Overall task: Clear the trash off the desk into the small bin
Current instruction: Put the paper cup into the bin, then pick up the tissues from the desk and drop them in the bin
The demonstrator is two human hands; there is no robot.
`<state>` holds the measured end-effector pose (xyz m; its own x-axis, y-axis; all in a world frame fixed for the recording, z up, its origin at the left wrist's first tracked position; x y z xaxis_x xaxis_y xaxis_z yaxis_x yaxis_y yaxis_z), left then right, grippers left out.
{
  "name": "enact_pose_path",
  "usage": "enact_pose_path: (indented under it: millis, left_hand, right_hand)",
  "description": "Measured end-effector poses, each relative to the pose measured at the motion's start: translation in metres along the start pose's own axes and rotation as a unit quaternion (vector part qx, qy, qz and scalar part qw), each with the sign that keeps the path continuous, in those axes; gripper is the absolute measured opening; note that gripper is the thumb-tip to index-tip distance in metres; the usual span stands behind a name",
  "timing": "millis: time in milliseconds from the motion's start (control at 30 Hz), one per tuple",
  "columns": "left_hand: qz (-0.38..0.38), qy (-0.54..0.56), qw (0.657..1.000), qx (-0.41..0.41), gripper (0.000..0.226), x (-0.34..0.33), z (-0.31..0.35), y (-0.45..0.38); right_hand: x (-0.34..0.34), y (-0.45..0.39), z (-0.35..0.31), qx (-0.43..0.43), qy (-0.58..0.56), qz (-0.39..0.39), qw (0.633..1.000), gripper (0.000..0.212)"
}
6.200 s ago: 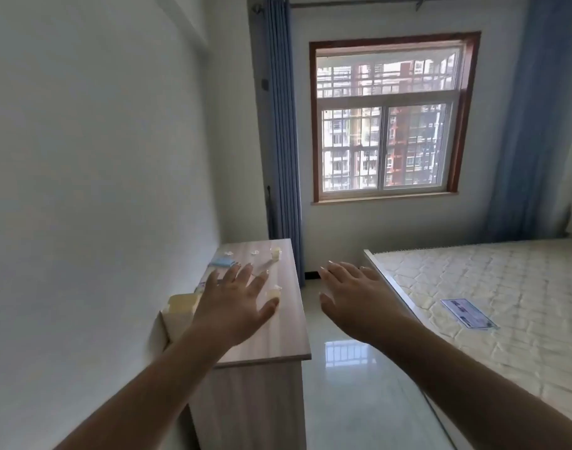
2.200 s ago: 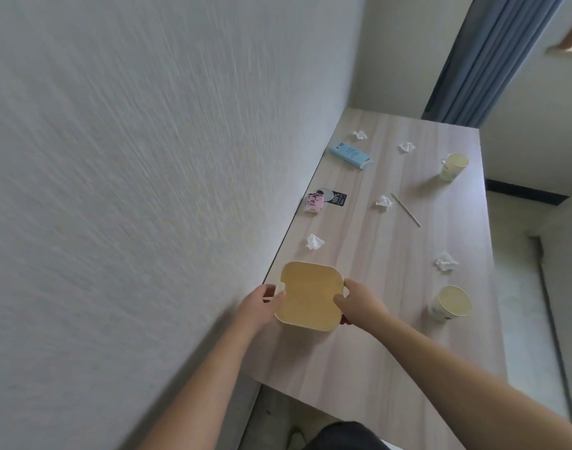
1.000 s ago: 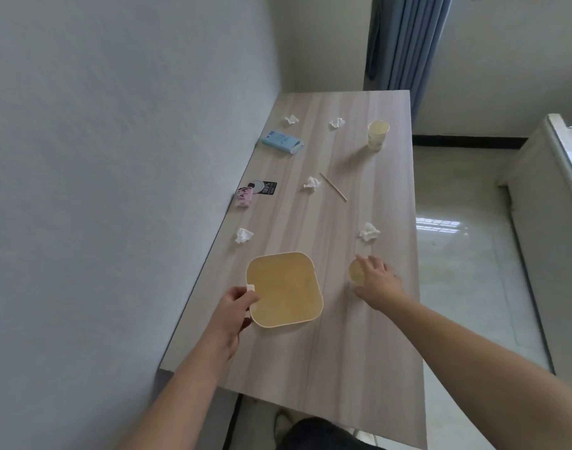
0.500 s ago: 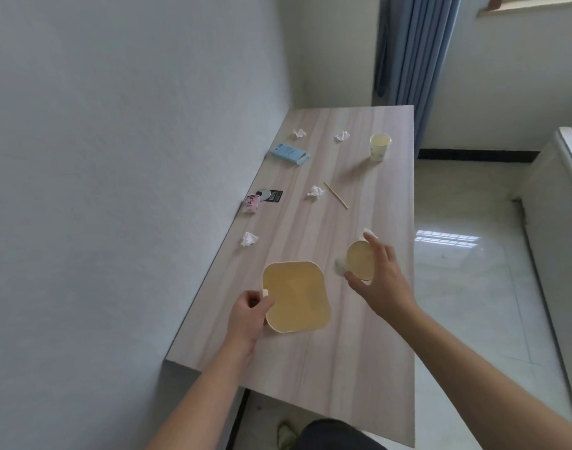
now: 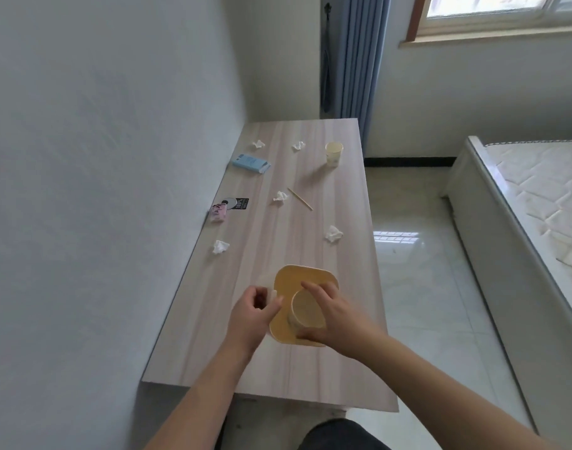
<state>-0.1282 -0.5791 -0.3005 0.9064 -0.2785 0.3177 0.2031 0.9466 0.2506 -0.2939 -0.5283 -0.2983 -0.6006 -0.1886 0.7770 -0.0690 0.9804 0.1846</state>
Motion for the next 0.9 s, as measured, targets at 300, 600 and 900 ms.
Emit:
enact_pose_path:
  millis: [300, 600, 900]
  left_hand:
    - [-0.101, -0.030, 0.994, -0.004, 0.033, -0.030, -0.017, 0.011]
    - [-0.206, -0.001, 0.978, -0.016, 0.043, -0.121, 0.013, 0.029]
    - [-0.277, -0.025, 0.959, -0.054, 0.051, -0.254, 0.066, 0.051]
  right_hand:
    - [-0.024, 0.037, 0.000, -0.140, -0.012, -0.009, 0.990, 0.083]
    - [0.018, 0.099, 0.052, -0.202, 0.046, -0.014, 0.978, 0.072]
    - [0.094, 0.193, 0.130, -0.201, 0.073, 0.045, 0.976, 0.043]
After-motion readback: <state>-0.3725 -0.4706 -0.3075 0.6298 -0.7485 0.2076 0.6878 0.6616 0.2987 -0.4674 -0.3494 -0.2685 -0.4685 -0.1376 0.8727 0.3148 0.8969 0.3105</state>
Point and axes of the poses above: each hand's wrist, its own y-axis away from the middle knuckle, its own x-axis out of the back of the hand, z = x × y, the point moved 10 cm from there along -y, towards the middle knuckle, and after that the axes turned 3 degrees about -z, right-handed, at the moved point
